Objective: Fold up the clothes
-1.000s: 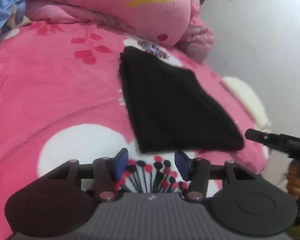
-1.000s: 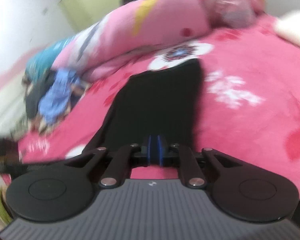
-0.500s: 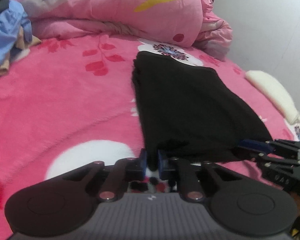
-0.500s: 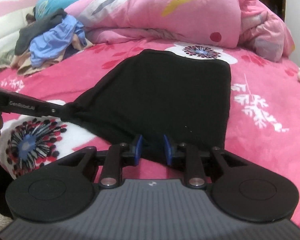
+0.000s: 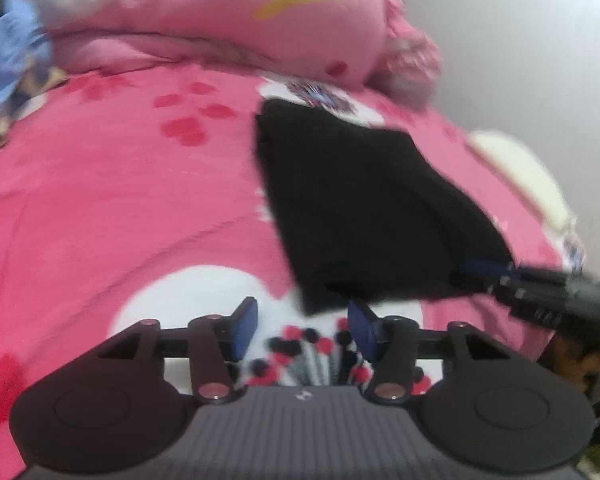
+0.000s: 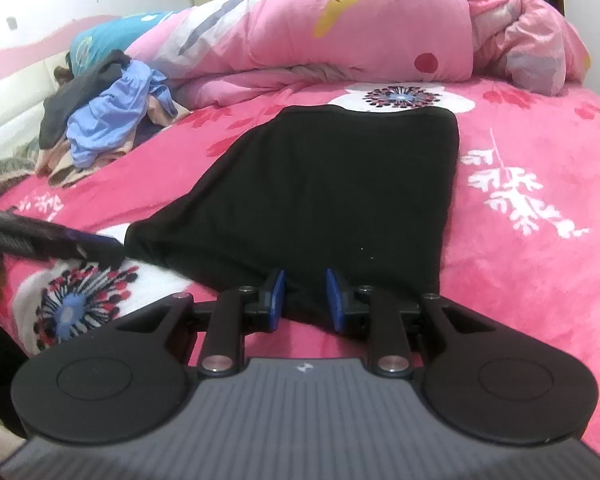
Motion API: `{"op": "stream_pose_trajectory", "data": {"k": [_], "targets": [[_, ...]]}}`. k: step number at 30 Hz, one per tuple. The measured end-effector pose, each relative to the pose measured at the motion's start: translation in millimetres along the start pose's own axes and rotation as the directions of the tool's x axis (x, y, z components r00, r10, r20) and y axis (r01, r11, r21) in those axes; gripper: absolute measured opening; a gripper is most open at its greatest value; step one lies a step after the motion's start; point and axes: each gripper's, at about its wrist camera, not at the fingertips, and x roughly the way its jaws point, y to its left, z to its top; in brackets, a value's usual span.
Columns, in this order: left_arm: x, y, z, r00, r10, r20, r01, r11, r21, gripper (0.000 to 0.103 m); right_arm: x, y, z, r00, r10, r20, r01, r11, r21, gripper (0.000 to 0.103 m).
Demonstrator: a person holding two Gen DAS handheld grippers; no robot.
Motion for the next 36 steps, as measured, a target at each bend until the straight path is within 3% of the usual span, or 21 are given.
{"op": "stream_pose_trajectory", "data": {"k": [2, 3, 5, 9, 12, 14, 17, 18, 23, 26, 28, 30, 36], "targets": [[12.7, -11.8, 3.3, 0.999, 0.038, 0.009, -0.038, 0.998, 0.05, 0.052, 0.0, -2.0, -1.2, 1.0, 0.007, 0.004, -0.007, 1.0, 0.013, 0.021], [16.2, -14.1, 5.5, 0.999, 0.04, 0.013, -0.041, 0.998, 0.057, 0.035, -0.1, -2.9, -1.8, 1.0, 0.01, 0.007, -0.01, 1.0, 0.018, 0.021], [15.8, -16.8, 12.3, 1.0, 0.014, 0.012, -0.015, 0.997, 0.078, 0.012, -0.5, -4.1, -2.5, 1.0, 0.015, 0.011, -0.015, 1.0, 0.023, 0.021], [-6.8, -27.8, 25.7, 0.999, 0.002, 0.05, -0.015, 0.967, 0.254, 0.009, -1.5, -9.3, -2.8, 0.999, 0.034, 0.018, -0.034, 0.999, 0.037, 0.021], [-25.4, -34.6, 23.3, 0.997, -0.013, 0.07, -0.018, 0.903, 0.43, 0.007, -2.0, -13.2, -4.4, 0.998, 0.048, 0.027, -0.049, 0.997, 0.057, 0.02], [-25.3, -32.9, 13.9, 0.999, 0.008, 0.041, -0.028, 0.86, 0.51, 0.005, -1.9, -14.0, -6.1, 0.998, 0.05, 0.033, -0.052, 0.997, 0.063, 0.02], [-12.2, -15.3, -5.5, 0.995, 0.092, -0.037, -0.058, 0.842, 0.536, 0.0, -1.7, -13.7, -6.4, 0.998, 0.048, 0.034, -0.05, 0.997, 0.058, 0.02], [-10.1, -5.9, -11.7, 0.992, 0.115, -0.049, -0.073, 0.85, 0.521, 0.0, -1.7, -13.4, -6.0, 0.998, 0.048, 0.032, -0.05, 0.997, 0.057, 0.02], [-35.3, 27.0, -9.4, 0.997, 0.072, -0.008, -0.067, 0.954, 0.291, 0.008, -9.8, -6.3, 4.2, 0.999, 0.034, 0.039, -0.035, 0.999, 0.008, 0.021], [-51.2, 39.4, -10.1, 0.997, 0.044, 0.06, -0.052, 0.989, 0.141, 0.026, -17.2, 10.8, 18.4, 0.996, 0.055, 0.073, -0.051, 0.997, -0.06, 0.022], [-57.8, 45.5, -11.9, 0.995, 0.028, 0.095, -0.034, 0.998, 0.054, 0.033, -11.9, 29.1, 26.7, 0.993, 0.087, 0.074, -0.078, 0.989, -0.124, 0.022], [-61.3, 52.1, -13.1, 0.993, 0.031, 0.114, -0.029, 0.999, -0.017, 0.048, 3.2, 50.0, 29.5, 0.995, 0.087, 0.05, -0.075, 0.974, -0.212, 0.021], [-81.4, 72.8, -25.4, 0.988, 0.011, 0.154, 0.019, 0.981, -0.191, 0.052, 59.6, 104.3, 16.8, 0.999, 0.033, -0.015, -0.037, 0.917, -0.396, 0.021]]}}
